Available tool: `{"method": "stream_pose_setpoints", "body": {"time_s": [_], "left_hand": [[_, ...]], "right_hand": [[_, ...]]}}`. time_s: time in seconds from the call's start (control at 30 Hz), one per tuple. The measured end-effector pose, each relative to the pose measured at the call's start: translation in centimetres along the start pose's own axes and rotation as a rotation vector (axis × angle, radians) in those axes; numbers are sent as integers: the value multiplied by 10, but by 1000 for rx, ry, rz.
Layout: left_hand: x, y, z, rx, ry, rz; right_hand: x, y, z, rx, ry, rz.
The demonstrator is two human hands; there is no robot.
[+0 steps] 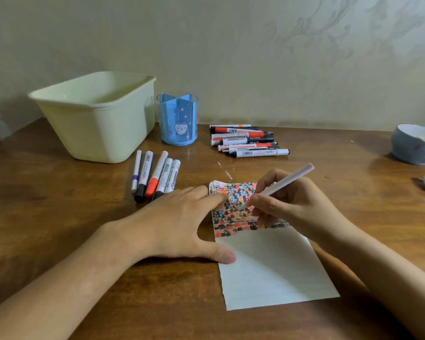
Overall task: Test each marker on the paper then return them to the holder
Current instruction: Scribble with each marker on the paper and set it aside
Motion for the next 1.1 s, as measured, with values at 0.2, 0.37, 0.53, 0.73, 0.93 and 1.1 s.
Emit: {"method": "stream_pose_setpoints", "body": {"time_s": [0.2, 0.37, 0.53, 0.73, 0.93, 1.1], "left_hand": [[-13, 1, -1, 54, -136, -222], [-28, 6, -5, 73, -278, -207], [-35, 4, -6, 121, -392, -166], [-48, 16, -10, 76, -540, -310], [-44, 11, -7, 93, -503, -317], [-40, 11, -4, 101, -480, -381]], "right_hand": [[-10, -4, 2, 53, -21, 135], [-12, -10, 3, 102, -33, 230], [-16, -10, 3, 83, -58, 216], [-14, -10, 4, 61, -43, 246], [-10, -7, 3, 47, -18, 311], [-5, -8, 3, 25, -11, 293]]}}
Point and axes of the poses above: each hand's wrist, its own z-axis towards the middle knuckle, its own x-axis out of the palm, y = z × x, the point moved 8 cm from there along z, towards the middle knuckle, and after that the axes turned 10 degrees about -z, right-handed, at the moved point
